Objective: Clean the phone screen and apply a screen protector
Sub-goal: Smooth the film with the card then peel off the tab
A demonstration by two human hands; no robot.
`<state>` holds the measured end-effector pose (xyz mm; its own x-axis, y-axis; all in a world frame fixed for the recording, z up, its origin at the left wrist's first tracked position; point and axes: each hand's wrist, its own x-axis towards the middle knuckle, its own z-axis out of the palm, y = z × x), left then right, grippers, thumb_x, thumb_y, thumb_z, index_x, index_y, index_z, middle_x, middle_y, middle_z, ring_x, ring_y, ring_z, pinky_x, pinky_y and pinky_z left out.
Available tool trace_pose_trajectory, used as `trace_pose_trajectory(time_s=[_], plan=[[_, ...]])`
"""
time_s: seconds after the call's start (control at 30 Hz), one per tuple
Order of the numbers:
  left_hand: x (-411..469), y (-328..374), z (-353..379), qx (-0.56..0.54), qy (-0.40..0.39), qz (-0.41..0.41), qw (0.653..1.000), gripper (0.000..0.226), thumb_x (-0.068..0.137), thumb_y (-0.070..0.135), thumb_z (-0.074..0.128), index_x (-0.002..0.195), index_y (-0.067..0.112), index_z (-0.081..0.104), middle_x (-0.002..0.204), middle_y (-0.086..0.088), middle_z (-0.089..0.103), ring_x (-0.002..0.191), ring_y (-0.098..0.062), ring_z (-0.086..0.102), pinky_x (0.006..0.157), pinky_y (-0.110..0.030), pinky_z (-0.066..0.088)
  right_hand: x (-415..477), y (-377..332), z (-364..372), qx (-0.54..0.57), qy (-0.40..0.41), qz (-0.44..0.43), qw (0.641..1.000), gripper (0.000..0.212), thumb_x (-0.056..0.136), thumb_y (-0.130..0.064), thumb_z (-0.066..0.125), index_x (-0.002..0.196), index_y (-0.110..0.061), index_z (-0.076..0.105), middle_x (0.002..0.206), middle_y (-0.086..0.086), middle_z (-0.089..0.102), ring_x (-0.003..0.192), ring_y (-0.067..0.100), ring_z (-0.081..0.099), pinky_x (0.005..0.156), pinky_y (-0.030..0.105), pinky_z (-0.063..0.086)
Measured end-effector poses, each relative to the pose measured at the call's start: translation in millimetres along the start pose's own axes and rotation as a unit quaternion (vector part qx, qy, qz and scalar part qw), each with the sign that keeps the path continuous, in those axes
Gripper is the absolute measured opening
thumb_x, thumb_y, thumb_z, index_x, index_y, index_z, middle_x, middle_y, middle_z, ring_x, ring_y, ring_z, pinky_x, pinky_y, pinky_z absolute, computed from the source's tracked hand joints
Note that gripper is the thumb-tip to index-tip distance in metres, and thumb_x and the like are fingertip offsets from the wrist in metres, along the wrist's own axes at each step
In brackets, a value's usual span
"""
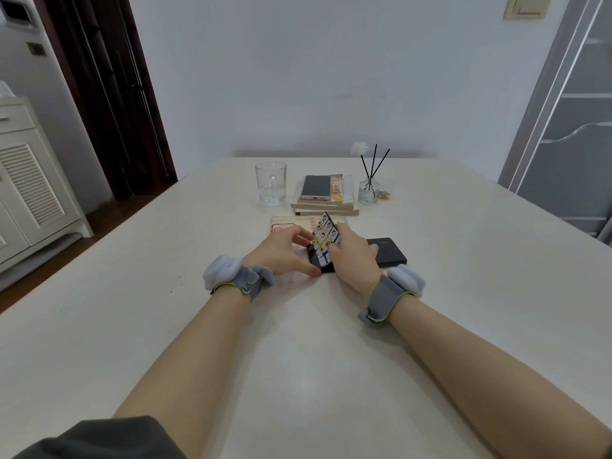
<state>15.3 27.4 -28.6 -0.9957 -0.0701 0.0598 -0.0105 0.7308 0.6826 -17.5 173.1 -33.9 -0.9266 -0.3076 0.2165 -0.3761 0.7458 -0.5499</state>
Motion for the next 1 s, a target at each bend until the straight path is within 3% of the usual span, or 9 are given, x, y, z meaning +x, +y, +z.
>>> trace_pose_trajectory(time_s=[0.1, 0.23, 0.47, 0.63, 1.0], plan=[[0, -1, -1, -0.001, -0.002, 0.0, 1.0, 0.065, 0.063, 0.024, 0.085, 0.121, 0.021, 0.054, 0.119, 0.003, 0.061, 0.108, -0.01, 0.053, 0.09, -0.02, 0.034, 4, 0, -5, 0.004, 0.02, 0.001, 1.0, 0.013, 0.091, -0.015, 0.037, 0.1, -0.016, 0.046, 0.12, 0.009, 0.062, 0.108, 0.034, 0.053, 0.094, 0.041, 0.026], [2, -2, 1, -0.003, 0.0, 0.002, 1.0, 0.065, 0.062, 0.026, 0.085, 0.119, 0.023, 0.054, 0.118, 0.005, 0.061, 0.106, -0.008, 0.052, 0.087, -0.02, 0.033, 6, 2, -5, -0.008, 0.062, 0.022, 0.998, 0.02, 0.092, -0.018, 0.038, 0.108, -0.014, 0.05, 0.118, 0.01, 0.063, 0.108, 0.034, 0.055, 0.094, 0.04, 0.027], [2, -3, 0, -0.007, 0.0, 0.007, 1.0, 0.066, 0.061, 0.024, 0.086, 0.119, 0.02, 0.055, 0.116, 0.002, 0.061, 0.109, -0.011, 0.054, 0.092, -0.022, 0.036, 4, -6, 3, 0.013, 0.039, 0.0, 0.999, 0.022, 0.092, -0.017, 0.038, 0.11, -0.015, 0.051, 0.119, 0.008, 0.062, 0.109, 0.033, 0.054, 0.095, 0.041, 0.026], [2, -5, 1, -0.002, -0.001, 0.001, 1.0, 0.068, 0.061, 0.03, 0.085, 0.121, 0.025, 0.053, 0.116, 0.009, 0.059, 0.108, -0.008, 0.051, 0.089, -0.02, 0.032, 4, 5, -8, 0.01, 0.086, 0.058, 0.995, 0.021, 0.093, -0.019, 0.038, 0.106, -0.011, 0.052, 0.114, 0.011, 0.063, 0.105, 0.034, 0.055, 0.093, 0.039, 0.027], [1, -4, 0, -0.003, -0.001, -0.005, 1.0, 0.067, 0.063, 0.029, 0.085, 0.122, 0.024, 0.052, 0.117, 0.007, 0.06, 0.11, -0.01, 0.052, 0.089, -0.021, 0.034, 2, 2, -9, 0.038, 0.044, 0.039, 0.998, 0.024, 0.093, -0.018, 0.038, 0.11, -0.013, 0.053, 0.117, 0.01, 0.062, 0.11, 0.034, 0.052, 0.097, 0.041, 0.027]])
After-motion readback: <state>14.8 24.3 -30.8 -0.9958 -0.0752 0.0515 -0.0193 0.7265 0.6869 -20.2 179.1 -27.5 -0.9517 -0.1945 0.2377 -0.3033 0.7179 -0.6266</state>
